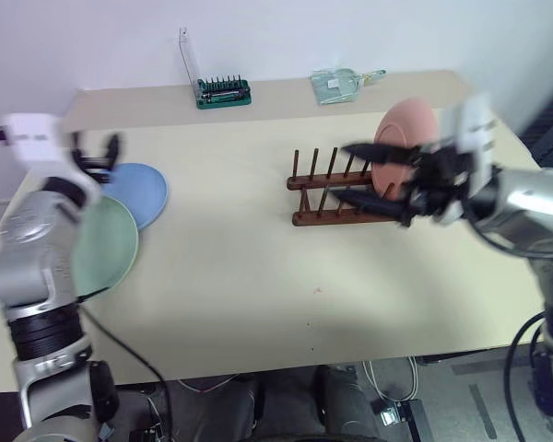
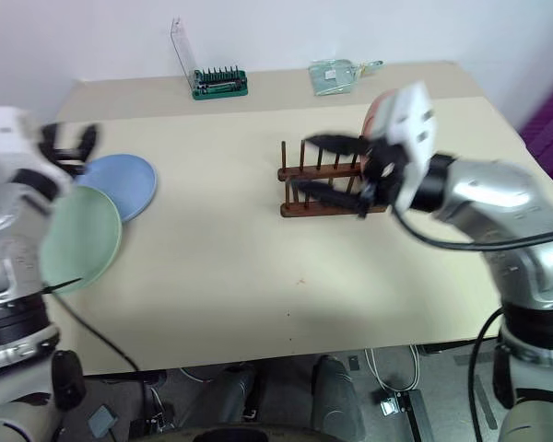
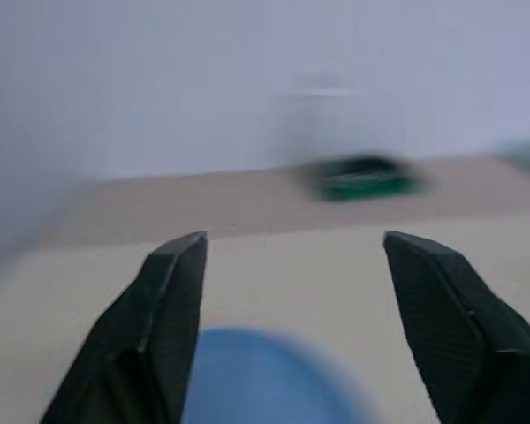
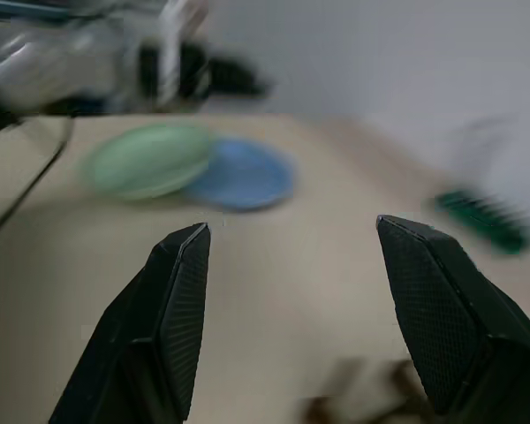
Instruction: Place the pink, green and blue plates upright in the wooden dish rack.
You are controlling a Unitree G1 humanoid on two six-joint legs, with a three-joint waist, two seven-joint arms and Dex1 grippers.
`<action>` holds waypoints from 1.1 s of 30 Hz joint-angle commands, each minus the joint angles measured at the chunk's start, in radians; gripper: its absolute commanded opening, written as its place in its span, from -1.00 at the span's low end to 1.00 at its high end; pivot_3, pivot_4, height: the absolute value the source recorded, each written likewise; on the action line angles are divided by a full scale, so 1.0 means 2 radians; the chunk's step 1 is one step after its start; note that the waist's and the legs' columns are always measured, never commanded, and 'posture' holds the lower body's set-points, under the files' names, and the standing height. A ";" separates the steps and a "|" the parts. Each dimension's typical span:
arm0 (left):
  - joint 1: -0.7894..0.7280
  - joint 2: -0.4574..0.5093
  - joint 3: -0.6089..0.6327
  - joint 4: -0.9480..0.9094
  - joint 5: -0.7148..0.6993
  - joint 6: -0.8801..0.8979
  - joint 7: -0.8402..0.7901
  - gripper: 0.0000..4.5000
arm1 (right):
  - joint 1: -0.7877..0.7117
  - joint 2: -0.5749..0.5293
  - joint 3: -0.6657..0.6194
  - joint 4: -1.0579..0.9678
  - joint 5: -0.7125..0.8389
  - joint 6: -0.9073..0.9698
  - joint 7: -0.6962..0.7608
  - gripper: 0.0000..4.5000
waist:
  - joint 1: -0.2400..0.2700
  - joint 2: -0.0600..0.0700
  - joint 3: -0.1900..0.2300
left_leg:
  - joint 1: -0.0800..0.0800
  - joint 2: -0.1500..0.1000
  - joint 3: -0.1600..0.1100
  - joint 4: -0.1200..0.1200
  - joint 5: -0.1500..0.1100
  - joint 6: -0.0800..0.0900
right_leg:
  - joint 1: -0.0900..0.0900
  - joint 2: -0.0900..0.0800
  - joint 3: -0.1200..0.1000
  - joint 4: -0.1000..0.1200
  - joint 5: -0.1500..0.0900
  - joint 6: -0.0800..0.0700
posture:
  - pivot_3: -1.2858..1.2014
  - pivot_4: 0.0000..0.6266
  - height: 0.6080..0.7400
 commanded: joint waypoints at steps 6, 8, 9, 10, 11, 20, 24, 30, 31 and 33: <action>0.173 -0.017 0.131 -0.048 -0.053 -0.006 -0.015 0.48 | 0.006 0.030 0.045 0.032 -0.061 -0.037 0.024 0.35 | 0.002 -0.001 -0.001 | 0.000 0.000 0.000 0.000 -0.001 0.000 | 0.000 0.000 0.000 0.000 0.000 0.000 | 0.03 -0.52 0.93; 0.209 -0.041 0.137 -0.056 -0.073 0.002 -0.016 0.48 | 0.009 0.033 0.050 0.034 -0.067 -0.038 0.031 0.35 | 0.003 -0.002 -0.001 | 0.000 0.000 0.000 0.000 0.000 0.000 | 0.001 0.000 -0.001 0.000 0.000 0.000 | 0.03 -0.52 0.93; 0.224 -0.050 0.136 -0.059 -0.078 0.004 -0.017 0.48 | 0.011 0.034 0.052 0.034 -0.069 -0.037 0.032 0.35 | 0.003 -0.002 -0.001 | 0.000 0.000 0.000 0.000 0.000 0.000 | 0.001 0.000 -0.001 0.000 0.000 0.000 | 0.03 -0.52 0.93; 0.235 -0.057 0.133 -0.055 -0.081 0.010 -0.014 0.48 | 0.012 0.036 0.053 0.032 -0.070 -0.037 0.033 0.35 | 0.003 -0.002 -0.001 | 0.001 0.000 0.000 0.000 0.000 0.000 | 0.001 0.000 -0.001 0.000 0.000 0.000 | 0.03 -0.52 0.93; 0.242 -0.065 0.132 -0.050 -0.085 0.011 -0.011 0.48 | 0.013 0.038 0.053 0.031 -0.071 -0.036 0.034 0.35 | 0.002 -0.002 -0.001 | 0.001 0.000 0.000 0.000 0.000 0.000 | 0.001 0.000 -0.001 0.000 0.000 0.000 | 0.03 -0.52 0.93; 0.243 -0.090 0.098 0.005 -0.107 0.017 -0.005 0.25 | 0.035 0.040 0.048 0.008 -0.082 -0.029 0.027 0.35 | 0.003 -0.002 -0.001 | 0.001 0.000 0.000 0.000 0.000 0.000 | 0.001 0.000 -0.001 0.000 0.000 -0.001 | 0.03 -0.52 0.93; 0.221 -0.090 0.100 0.030 -0.119 0.015 0.006 -0.49 | 0.048 0.038 0.042 -0.006 -0.081 -0.024 0.019 0.35 | 0.002 -0.002 -0.001 | 0.001 0.000 0.000 0.000 0.000 0.000 | 0.001 0.000 -0.001 0.000 0.000 -0.001 | 0.03 -0.52 0.93; 0.207 -0.088 0.098 0.026 -0.161 0.019 -0.004 -0.98 | 0.057 0.035 0.036 -0.018 -0.080 -0.020 0.013 0.35 | 0.001 -0.001 -0.002 | 0.001 0.000 0.000 0.000 0.000 0.000 | 0.001 0.000 -0.001 0.000 0.000 -0.001 | 0.03 -0.52 0.93; 0.203 -0.091 0.106 0.016 -0.181 0.020 -0.006 -0.98 | 0.057 0.034 0.033 -0.019 -0.074 -0.016 0.014 0.35 | 0.001 -0.001 -0.002 | 0.001 0.000 0.000 0.000 0.000 0.000 | 0.001 0.000 -0.001 0.000 0.000 -0.001 | 0.03 -0.52 0.93; 0.192 -0.086 0.108 -0.012 -0.208 0.018 -0.008 -0.99 | 0.051 0.024 0.034 -0.022 -0.072 -0.010 0.022 0.47 | 0.002 -0.001 -0.002 | 0.001 0.000 0.000 0.000 0.000 0.000 | 0.001 0.000 -0.001 0.000 0.000 -0.001 | 0.03 -0.52 0.93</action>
